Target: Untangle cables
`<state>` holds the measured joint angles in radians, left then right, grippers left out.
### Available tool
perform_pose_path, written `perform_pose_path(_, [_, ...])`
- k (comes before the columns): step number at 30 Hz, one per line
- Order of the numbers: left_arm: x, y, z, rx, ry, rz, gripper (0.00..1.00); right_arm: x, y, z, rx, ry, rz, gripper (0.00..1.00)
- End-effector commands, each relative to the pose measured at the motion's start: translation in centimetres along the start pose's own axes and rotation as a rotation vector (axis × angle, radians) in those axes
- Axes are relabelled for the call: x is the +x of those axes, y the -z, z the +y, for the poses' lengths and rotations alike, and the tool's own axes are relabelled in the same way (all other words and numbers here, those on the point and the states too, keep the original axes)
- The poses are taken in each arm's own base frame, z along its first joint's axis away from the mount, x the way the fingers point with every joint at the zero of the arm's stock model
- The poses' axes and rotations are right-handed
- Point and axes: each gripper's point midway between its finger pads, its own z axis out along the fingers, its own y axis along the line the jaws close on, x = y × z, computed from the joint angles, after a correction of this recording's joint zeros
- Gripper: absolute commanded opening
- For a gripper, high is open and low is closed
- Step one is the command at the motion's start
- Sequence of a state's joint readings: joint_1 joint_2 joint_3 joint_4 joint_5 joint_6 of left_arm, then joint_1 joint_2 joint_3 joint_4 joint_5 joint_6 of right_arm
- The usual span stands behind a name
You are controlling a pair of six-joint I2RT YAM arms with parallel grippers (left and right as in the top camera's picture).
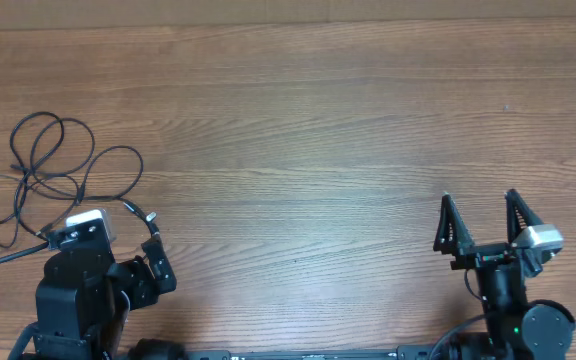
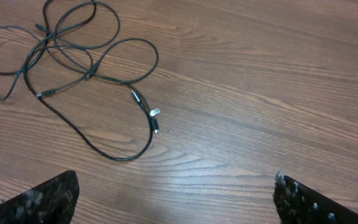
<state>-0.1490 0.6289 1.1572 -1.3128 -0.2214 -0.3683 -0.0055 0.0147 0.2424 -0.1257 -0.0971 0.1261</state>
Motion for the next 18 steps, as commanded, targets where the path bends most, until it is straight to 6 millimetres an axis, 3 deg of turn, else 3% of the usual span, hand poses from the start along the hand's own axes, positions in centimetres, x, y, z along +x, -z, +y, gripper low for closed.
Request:
perform_pose_path(1, [0.0,-0.1,0.2,-0.013,0.019,-0.002,1.00,1.0,-0.4,-0.2,-0.007,0.006,-0.035,1.00])
perform_pose_path(8, [0.0,-0.1,0.2,-0.013,0.019,-0.002,1.00,2.8,-0.9,-0.5,-0.016,0.006,-0.120,1.00])
perform_pose_path(13, [0.0,-0.1,0.2,-0.013,0.019,-0.003,1.00,4.0,-1.0,-1.1,0.014,0.001,-0.072,1.00])
perform_pose_path(18, [0.0,-0.1,0.2,-0.013,0.019,-0.002,1.00,9.2,-0.8,-2.0,0.052,-0.012,0.140,1.00])
